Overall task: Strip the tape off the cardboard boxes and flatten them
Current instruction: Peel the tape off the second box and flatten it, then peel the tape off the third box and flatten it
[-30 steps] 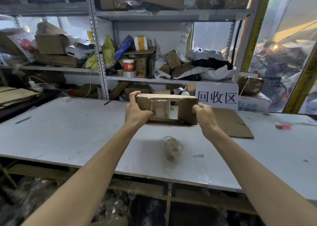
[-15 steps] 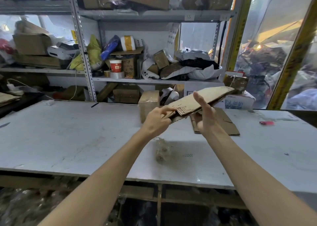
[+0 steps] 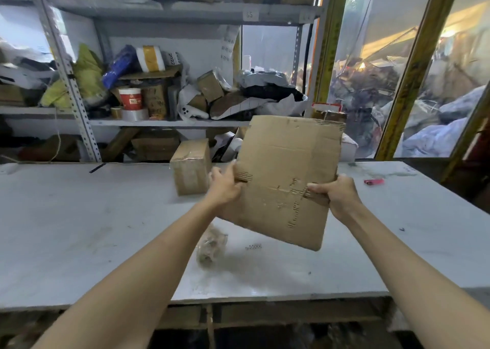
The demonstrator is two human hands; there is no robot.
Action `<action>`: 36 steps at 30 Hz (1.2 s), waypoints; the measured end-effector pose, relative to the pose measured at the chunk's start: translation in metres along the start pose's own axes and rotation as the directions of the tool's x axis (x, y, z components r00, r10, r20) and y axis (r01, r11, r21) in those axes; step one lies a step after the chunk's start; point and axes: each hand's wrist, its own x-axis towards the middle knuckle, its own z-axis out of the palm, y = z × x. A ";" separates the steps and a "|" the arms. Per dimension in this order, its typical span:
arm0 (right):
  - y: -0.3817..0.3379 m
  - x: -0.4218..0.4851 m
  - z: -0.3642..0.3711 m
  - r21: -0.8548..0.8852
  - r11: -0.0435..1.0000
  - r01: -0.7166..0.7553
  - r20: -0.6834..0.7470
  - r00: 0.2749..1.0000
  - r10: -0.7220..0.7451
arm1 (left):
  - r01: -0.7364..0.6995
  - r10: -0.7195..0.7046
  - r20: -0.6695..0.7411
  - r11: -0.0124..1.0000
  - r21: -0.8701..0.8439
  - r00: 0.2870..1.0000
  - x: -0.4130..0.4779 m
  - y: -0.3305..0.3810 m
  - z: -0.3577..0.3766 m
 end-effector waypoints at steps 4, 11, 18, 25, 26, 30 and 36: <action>0.007 0.031 -0.031 -0.041 0.999 0.012 0.006 1.000 -0.012 | 0.146 -0.065 0.228 0.922 -0.359 0.971 0.036 -0.010 0.024; 0.049 0.112 -0.030 -0.622 0.782 -0.042 -0.130 0.990 -0.051 | 0.220 -0.260 0.019 0.774 -0.594 0.965 0.113 -0.008 0.096; 0.080 0.193 -0.041 -0.763 0.645 -0.048 -0.091 0.995 -0.034 | 0.270 -0.261 0.088 0.829 -0.490 0.961 0.171 -0.013 0.142; 0.114 0.229 -0.039 -0.726 0.688 -0.018 -0.043 0.999 -0.018 | 0.322 -0.322 0.053 0.892 -0.318 0.945 0.203 -0.029 0.163; 0.115 0.231 -0.039 -0.733 0.679 -0.021 -0.054 0.998 -0.027 | 0.310 -0.309 0.054 0.895 -0.320 0.949 0.204 -0.030 0.165; 0.113 0.234 -0.053 -0.747 0.665 -0.009 -0.088 0.992 -0.085 | 0.272 -0.265 0.070 0.894 -0.357 0.962 0.209 -0.028 0.175; 0.127 0.236 -0.061 -0.907 0.420 -0.027 -0.009 0.999 0.046 | 0.277 -0.272 0.058 0.954 -0.113 0.960 0.207 -0.024 0.190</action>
